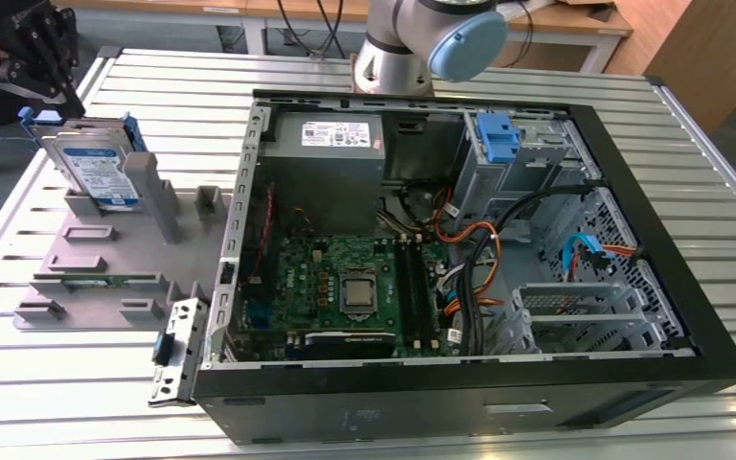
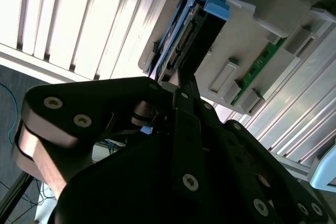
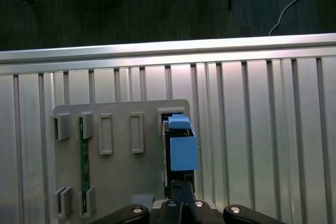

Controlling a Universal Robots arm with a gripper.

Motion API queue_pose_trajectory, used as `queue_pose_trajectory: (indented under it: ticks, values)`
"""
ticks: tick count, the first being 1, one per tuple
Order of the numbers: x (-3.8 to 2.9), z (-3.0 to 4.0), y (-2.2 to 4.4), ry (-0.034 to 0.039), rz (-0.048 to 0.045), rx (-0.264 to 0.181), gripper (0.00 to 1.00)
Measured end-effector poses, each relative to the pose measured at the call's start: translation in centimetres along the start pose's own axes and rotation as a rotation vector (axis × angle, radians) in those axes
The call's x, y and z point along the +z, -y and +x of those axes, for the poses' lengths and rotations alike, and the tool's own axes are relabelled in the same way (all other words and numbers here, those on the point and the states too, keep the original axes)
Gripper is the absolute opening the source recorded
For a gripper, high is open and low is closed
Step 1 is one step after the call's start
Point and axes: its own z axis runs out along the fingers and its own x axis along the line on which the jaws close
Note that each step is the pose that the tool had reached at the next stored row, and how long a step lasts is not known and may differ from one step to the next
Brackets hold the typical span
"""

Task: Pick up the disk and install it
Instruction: 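Pick up the disk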

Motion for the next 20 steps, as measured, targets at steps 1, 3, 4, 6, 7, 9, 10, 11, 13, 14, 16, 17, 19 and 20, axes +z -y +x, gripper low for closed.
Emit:
queue_pose_trajectory:
  ticks: [1,3,4,6,7,9,10,11,13,14,16,17,19,20]
  values:
    - [-0.01,0.02,0.01,0.0000,-0.0001,0.000,0.11]
    - [0.00,0.14,0.01,0.0000,0.0000,0.000,0.11]
    - [0.00,0.21,0.01,0.0000,0.0000,0.000,0.11]
    - [-0.01,0.34,0.02,0.0000,-0.0001,0.000,0.11]
    - [-0.01,0.40,0.03,0.0000,0.0000,0.000,0.11]
    - [-0.01,0.47,0.04,0.0000,0.0000,0.000,0.11]
    - [0.00,0.48,0.05,0.0000,0.0000,0.000,0.11]
    - [0.00,0.48,0.10,0.0001,0.0002,0.000,0.11]
    - [0.00,0.47,0.26,0.0000,0.0000,0.000,0.11]
    - [0.01,0.46,0.35,0.0001,0.0001,0.000,0.11]
    - [0.00,0.45,0.46,0.0000,0.0000,0.000,0.11]
    - [0.01,0.45,0.47,0.0000,0.0000,0.000,0.11]
    - [0.01,0.40,0.47,0.0000,0.0000,0.000,0.11]
    - [0.01,0.36,0.48,0.0000,0.0001,0.000,0.11]
